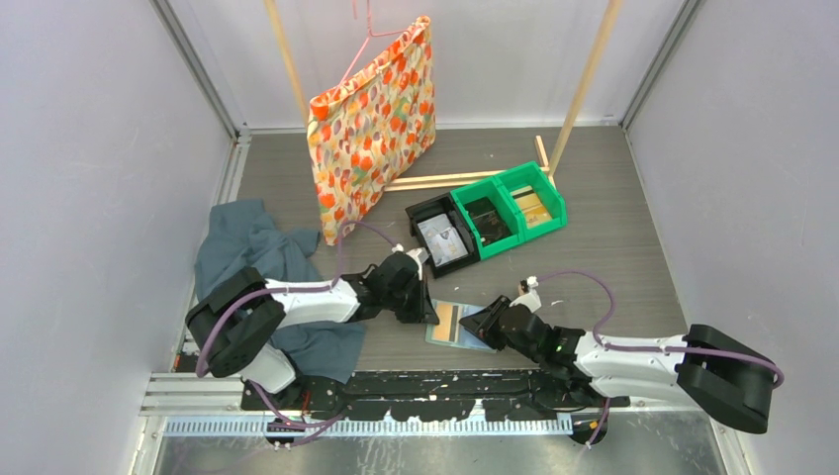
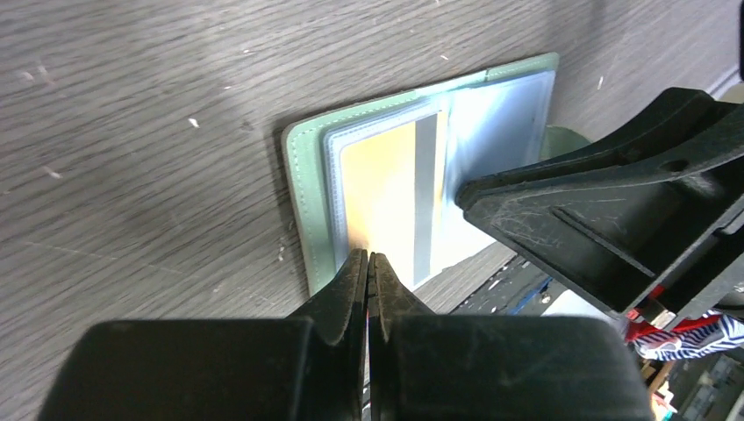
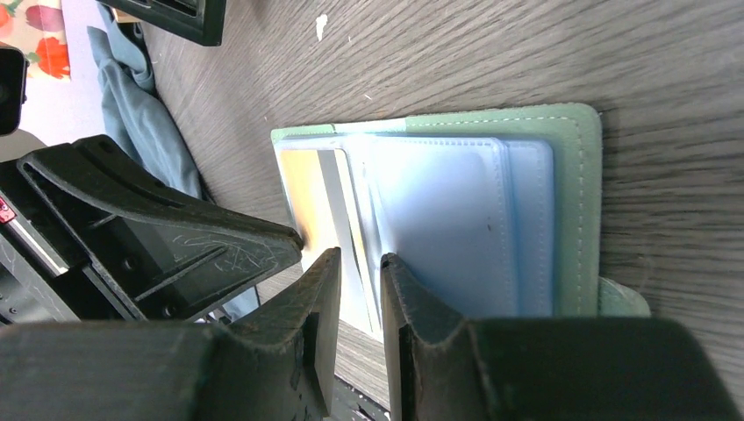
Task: Take the credit cards out of the card holder
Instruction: Remove the credit card from the card holder.
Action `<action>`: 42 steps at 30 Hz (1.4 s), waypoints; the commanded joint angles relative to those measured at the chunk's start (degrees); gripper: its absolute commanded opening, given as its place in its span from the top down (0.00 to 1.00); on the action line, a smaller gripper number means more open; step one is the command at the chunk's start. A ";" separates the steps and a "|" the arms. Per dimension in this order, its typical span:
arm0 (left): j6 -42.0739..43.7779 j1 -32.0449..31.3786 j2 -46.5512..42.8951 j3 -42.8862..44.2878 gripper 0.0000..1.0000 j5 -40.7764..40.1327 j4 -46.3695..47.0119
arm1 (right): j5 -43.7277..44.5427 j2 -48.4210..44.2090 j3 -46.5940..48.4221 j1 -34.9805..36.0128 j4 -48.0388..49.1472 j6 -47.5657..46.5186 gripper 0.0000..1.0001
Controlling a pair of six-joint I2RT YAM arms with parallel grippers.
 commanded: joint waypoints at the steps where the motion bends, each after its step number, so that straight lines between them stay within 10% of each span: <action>1: 3.66 0.06 -0.99 2.51 0.99 -4.30 -7.40 | 2.51 -0.98 -0.08 0.24 -2.53 -0.59 0.72; 27: 1.79 -0.81 5.32 2.60 0.99 -0.36 -2.34 | 1.80 2.78 0.58 0.29 0.80 -0.84 0.69; 42: 2.25 -0.81 6.79 3.43 0.99 -0.07 -3.16 | 2.23 -1.16 -1.03 0.28 2.62 -1.71 0.89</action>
